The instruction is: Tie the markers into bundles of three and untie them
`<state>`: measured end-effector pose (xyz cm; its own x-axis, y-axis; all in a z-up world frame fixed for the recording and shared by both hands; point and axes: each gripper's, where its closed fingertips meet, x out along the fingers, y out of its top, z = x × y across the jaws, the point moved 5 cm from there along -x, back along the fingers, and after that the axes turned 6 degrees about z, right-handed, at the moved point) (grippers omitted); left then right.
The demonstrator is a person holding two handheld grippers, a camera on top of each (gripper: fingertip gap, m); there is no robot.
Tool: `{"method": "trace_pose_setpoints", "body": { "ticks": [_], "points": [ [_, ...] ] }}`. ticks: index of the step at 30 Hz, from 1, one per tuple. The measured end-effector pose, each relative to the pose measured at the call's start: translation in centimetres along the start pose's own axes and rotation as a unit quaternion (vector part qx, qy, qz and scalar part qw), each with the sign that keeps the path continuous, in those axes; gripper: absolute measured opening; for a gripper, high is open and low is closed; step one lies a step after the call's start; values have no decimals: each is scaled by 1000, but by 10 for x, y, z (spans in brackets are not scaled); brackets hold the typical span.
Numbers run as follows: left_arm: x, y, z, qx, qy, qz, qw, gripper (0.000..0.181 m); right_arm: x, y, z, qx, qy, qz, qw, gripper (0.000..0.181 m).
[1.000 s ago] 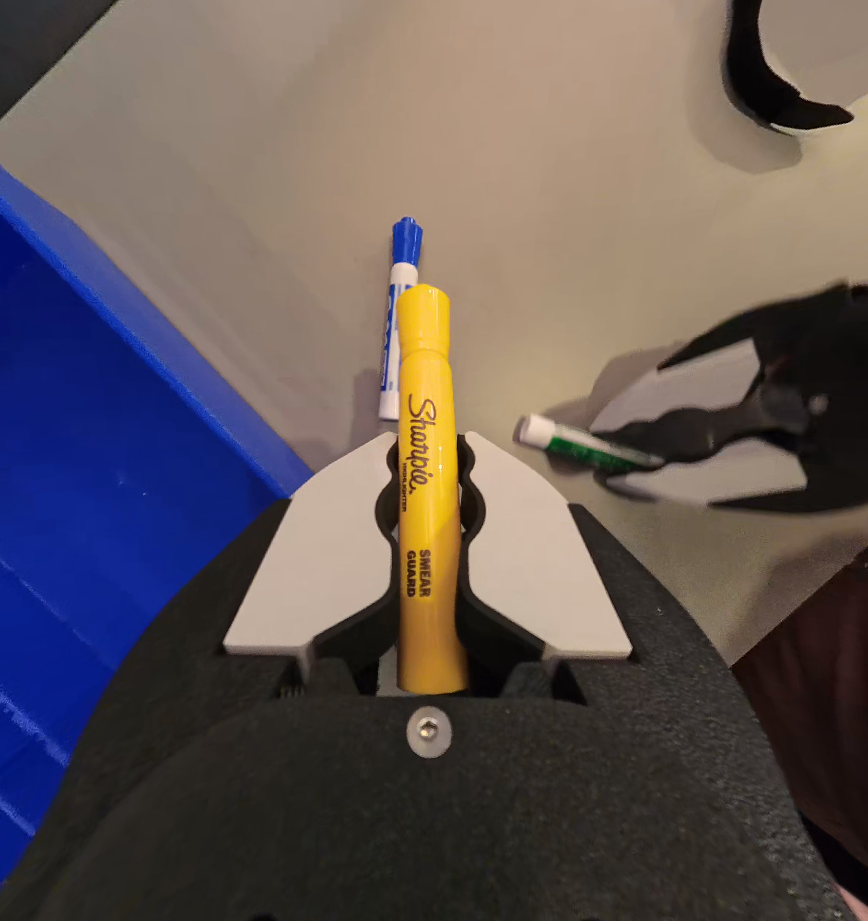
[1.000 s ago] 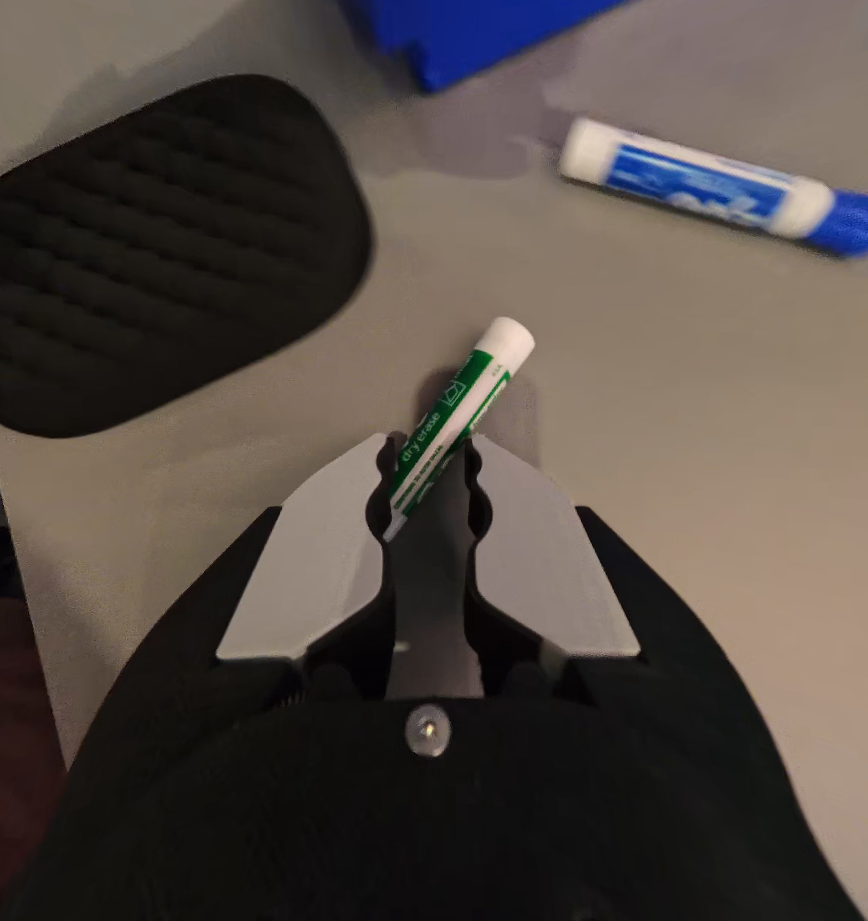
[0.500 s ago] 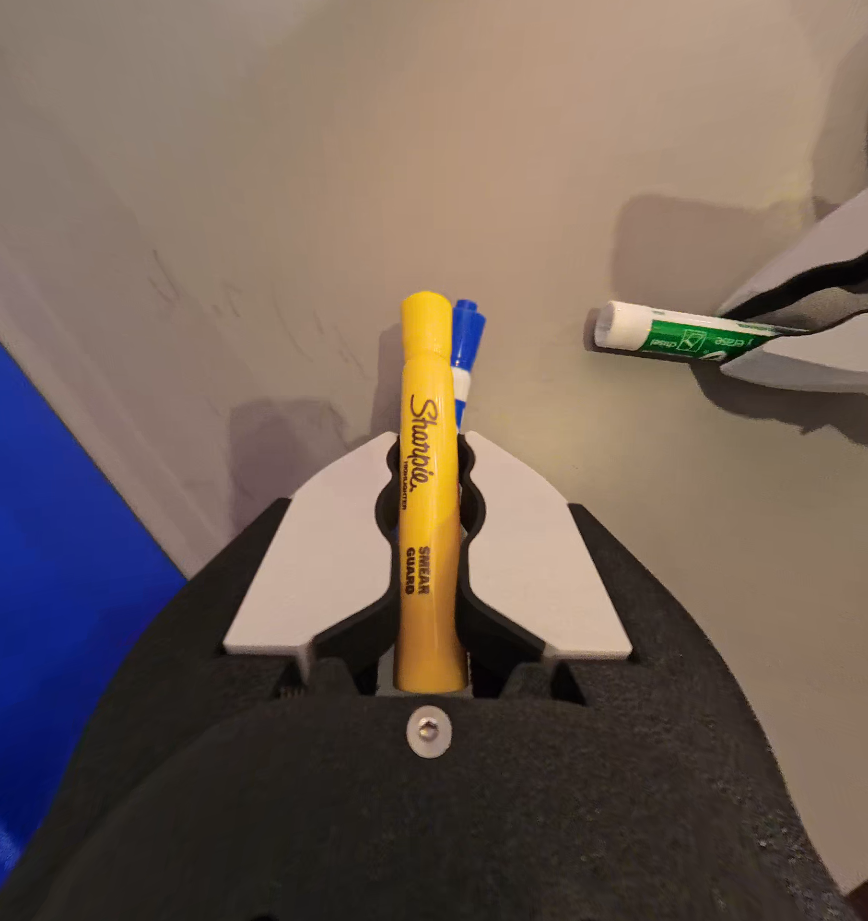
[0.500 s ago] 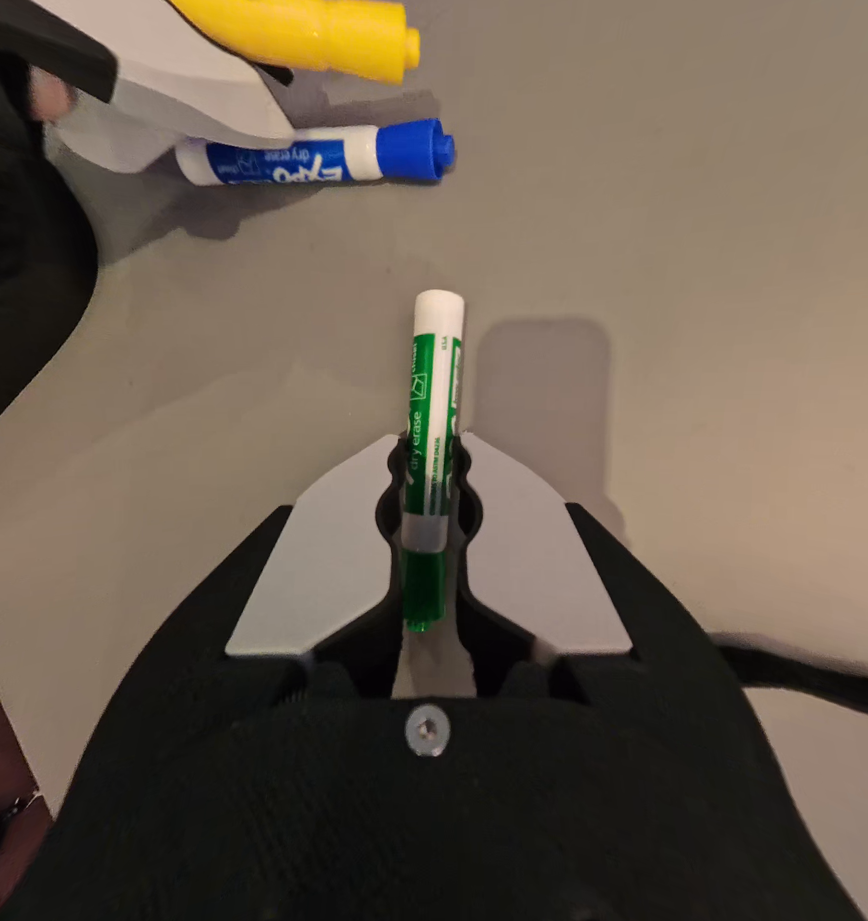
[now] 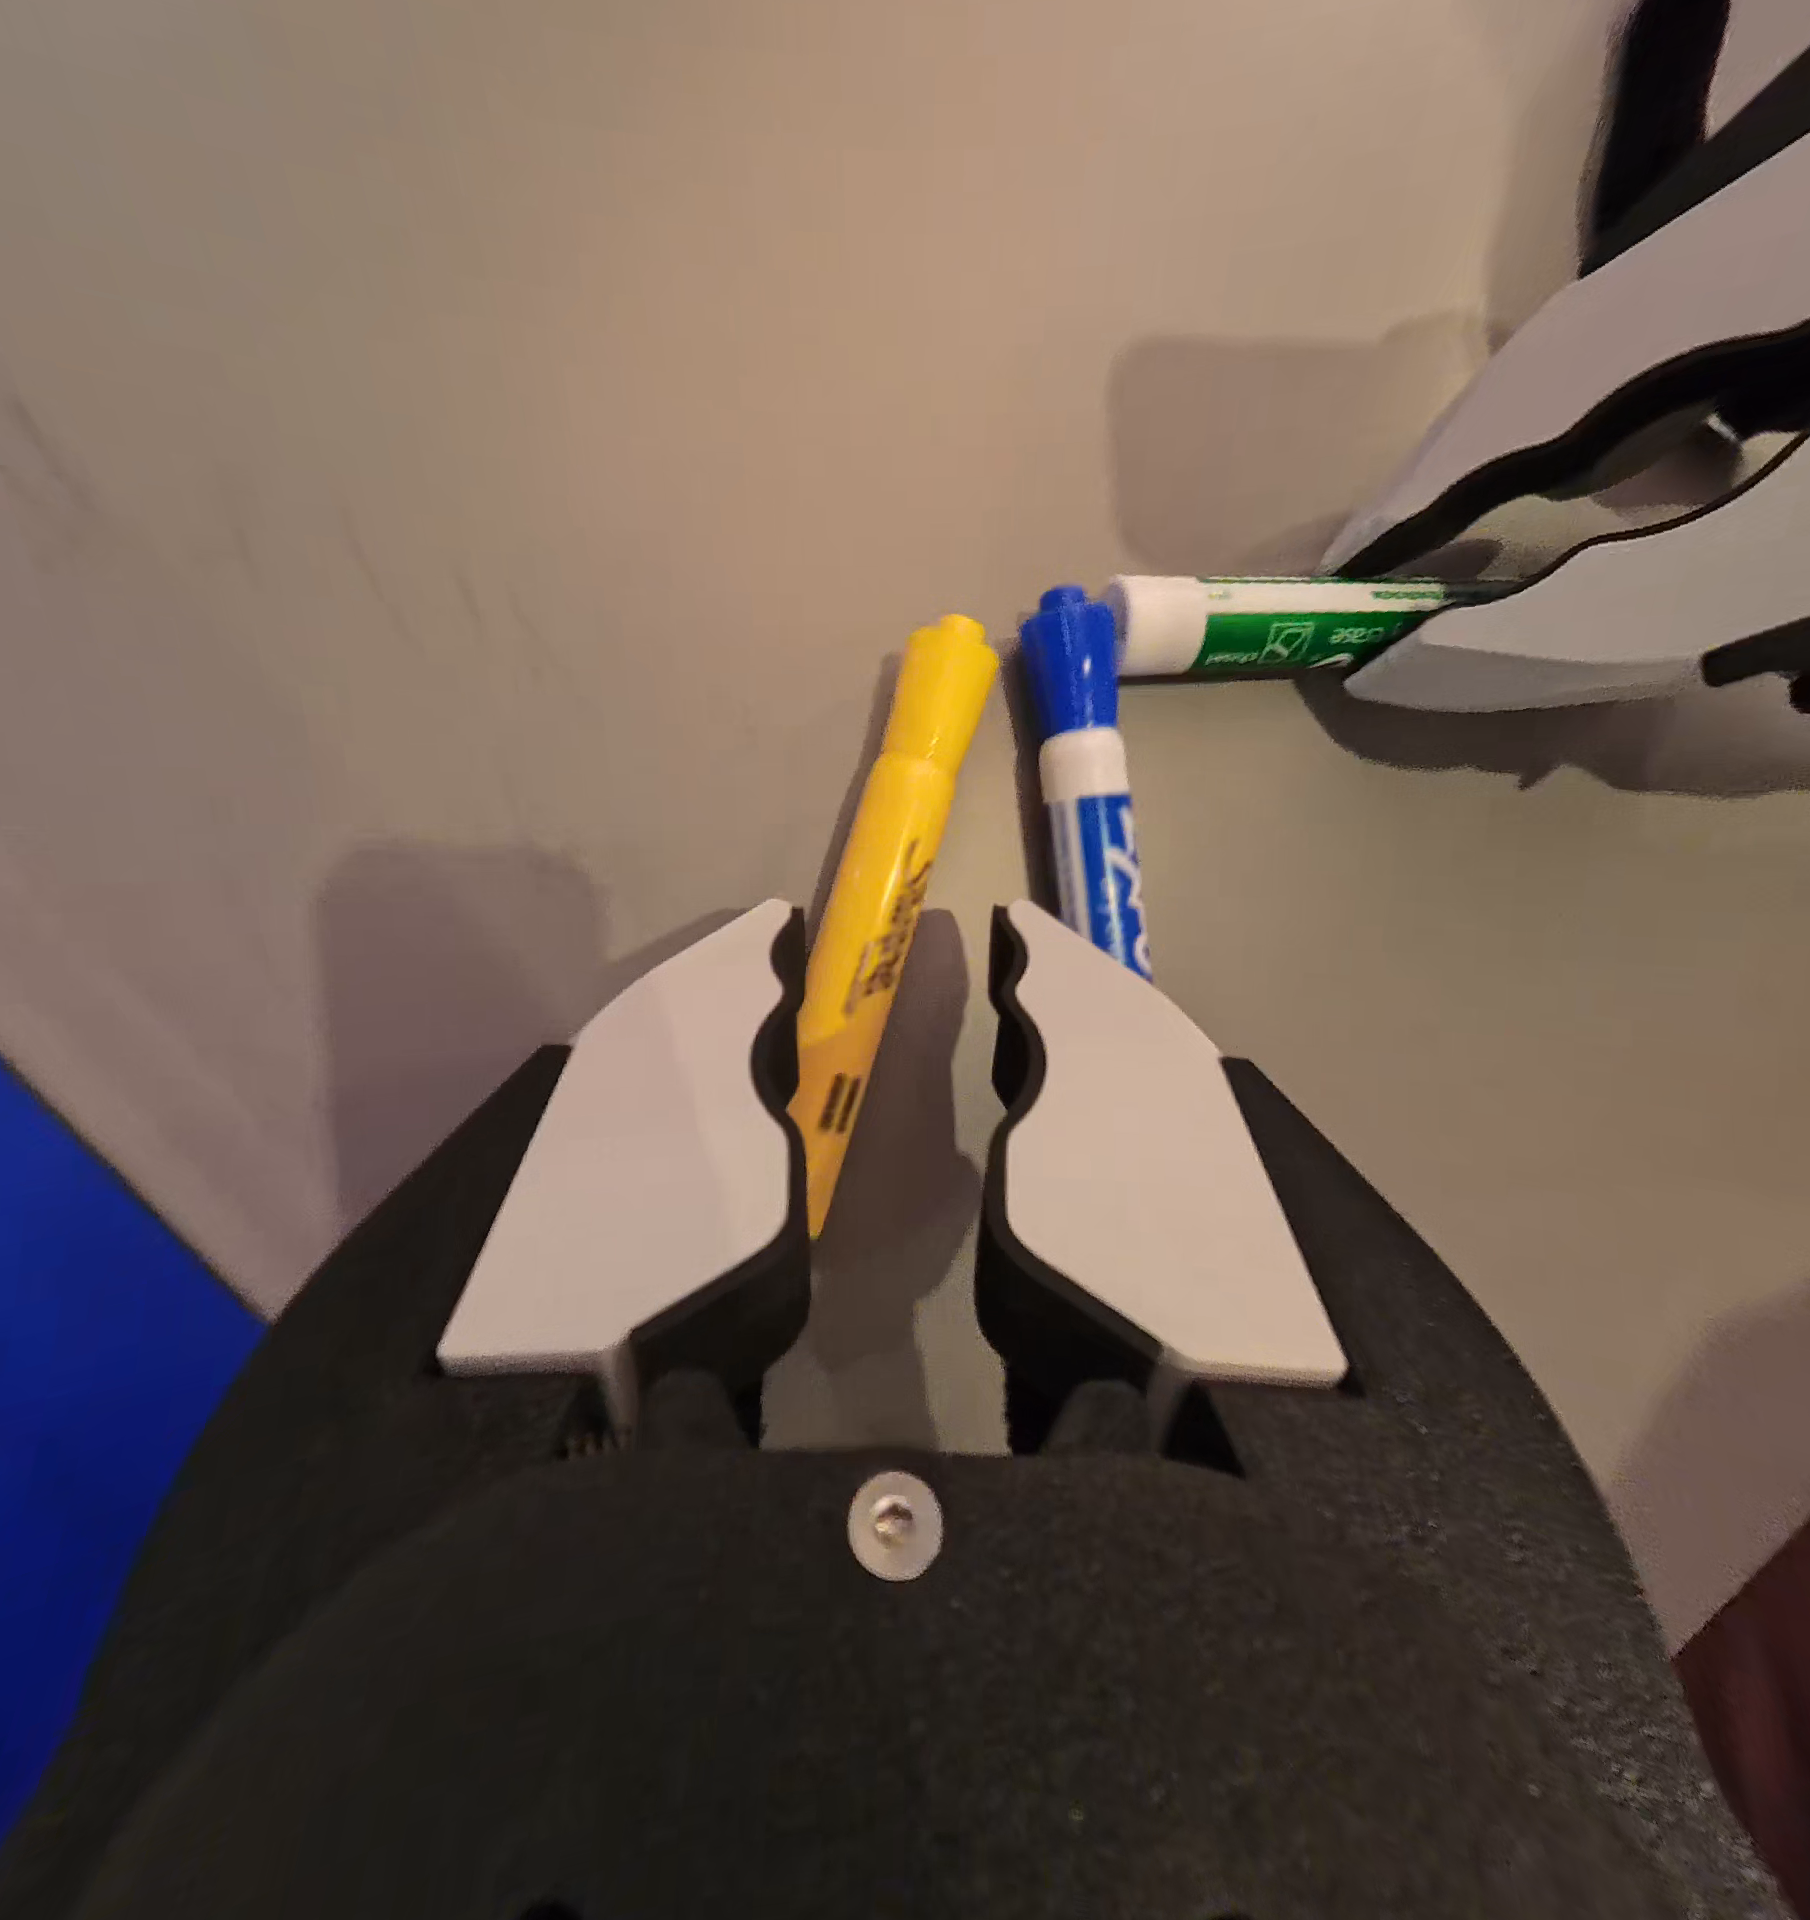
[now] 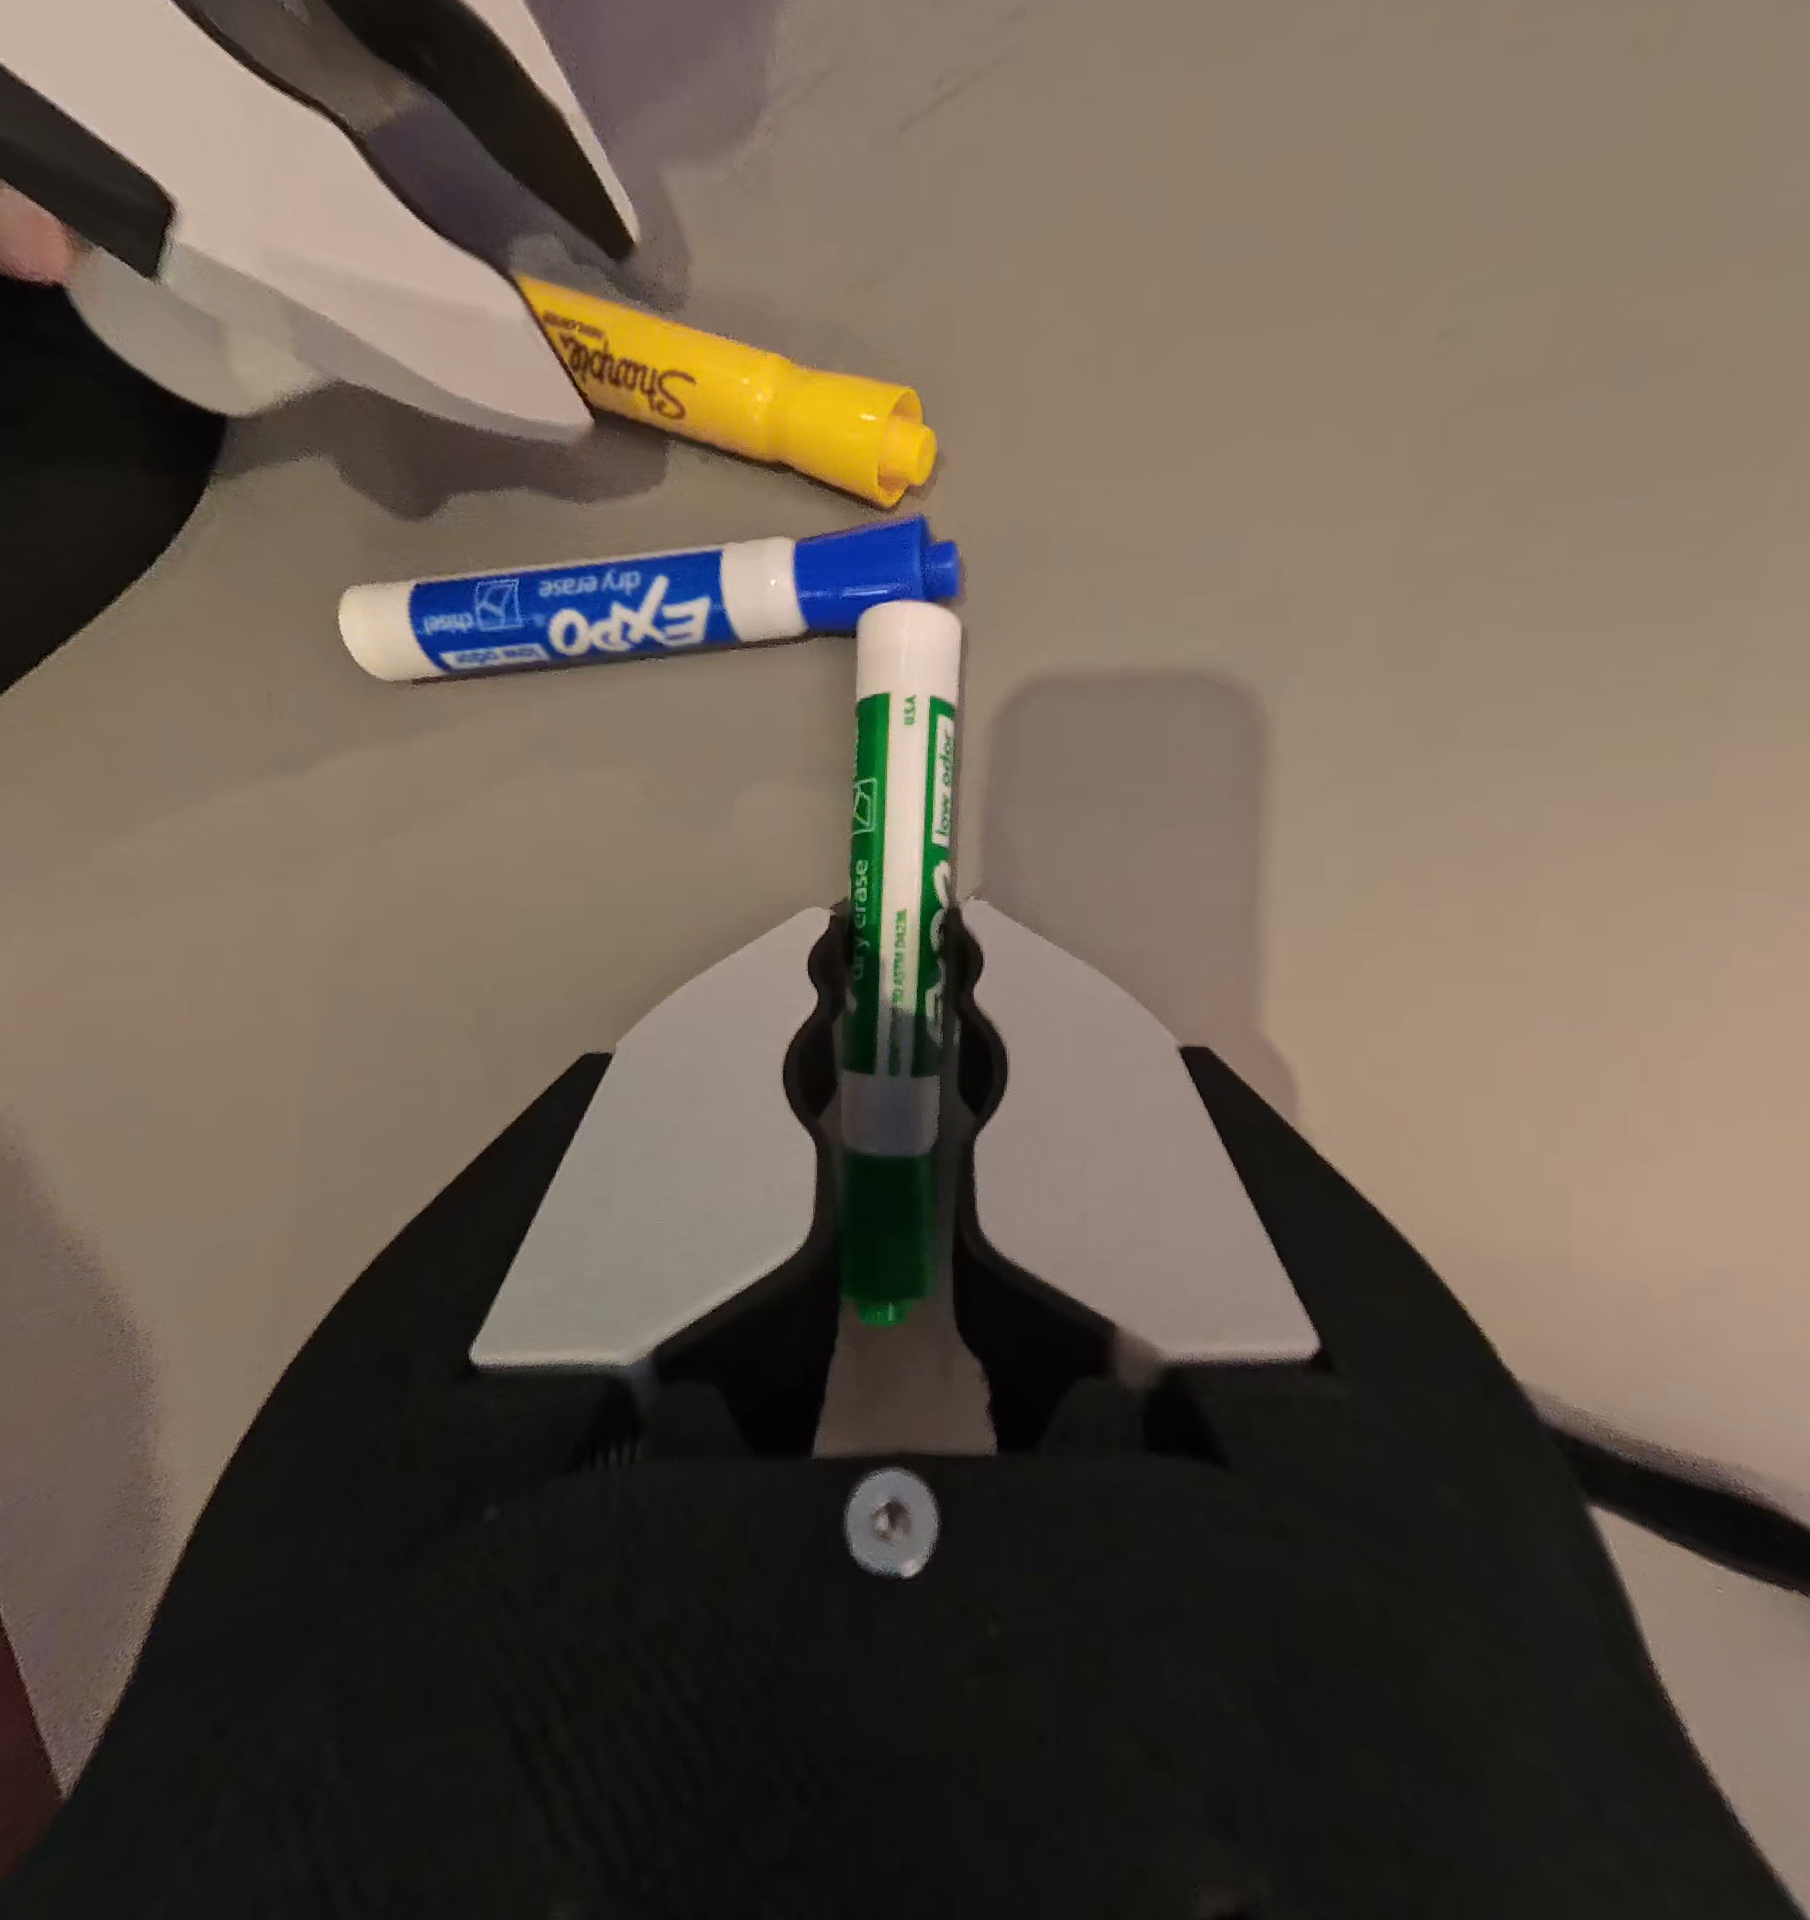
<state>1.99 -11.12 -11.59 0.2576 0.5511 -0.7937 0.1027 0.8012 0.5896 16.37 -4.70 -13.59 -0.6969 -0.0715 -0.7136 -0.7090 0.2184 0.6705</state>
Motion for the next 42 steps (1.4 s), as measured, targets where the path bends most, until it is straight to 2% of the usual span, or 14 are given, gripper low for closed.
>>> {"method": "trace_pose_setpoints", "body": {
  "ticks": [3, 6, 11, 13, 15, 18, 21, 26, 32, 35, 37, 38, 40, 42],
  "points": [
    [-11, -10, 6, -27, 11, 5, 1000, 37, -4, -6, -3, -33, -26, -27, 999, 25],
    [-13, -15, 25, -73, -47, 21, 996, 43, -8, -8, -10, -99, -37, -27, 994, 32],
    [-12, -16, 35, -78, -60, 33, 995, 45, -16, -3, -30, -163, -56, 16, 985, 32],
    [-12, -16, 40, -75, -68, 33, 994, 45, -18, 2, -38, -186, -44, 39, 981, 31],
    [-10, -16, 47, -57, -66, 28, 996, 45, -14, 0, -40, -187, -33, 34, 981, 32],
    [-3, -18, 53, -25, -29, 8, 999, 49, -4, -12, -31, -179, -43, -5, 983, 32],
    [4, -22, 55, 14, 21, -15, 1000, 55, -5, -13, -23, -154, -34, -2, 987, 27],
    [-1, -22, 39, 62, 101, -8, 993, 63, -8, -12, -8, -128, -14, -19, 991, 29],
    [-15, 2, 15, 59, 51, 35, 996, 87, -3, -2, -14, -155, 29, -15, 987, 38],
    [-13, 15, -7, 57, 32, 12, 998, 92, 4, 2, -19, -179, 29, -20, 983, 38],
    [-1, 11, -10, 4, -15, -56, 998, 99, 8, 2, -19, -182, 29, -26, 983, 38],
    [2, 15, -13, 3, -7, -63, 998, 104, 7, 1, -19, -177, 31, -21, 983, 37],
    [4, 15, -15, 4, -7, -89, 996, 76, 5, -3, -17, -170, 33, -15, 985, 35],
    [7, 11, 0, -16, -70, -102, 992, 79, 0, -6, -11, -167, 26, -9, 986, 32]
  ]
}}
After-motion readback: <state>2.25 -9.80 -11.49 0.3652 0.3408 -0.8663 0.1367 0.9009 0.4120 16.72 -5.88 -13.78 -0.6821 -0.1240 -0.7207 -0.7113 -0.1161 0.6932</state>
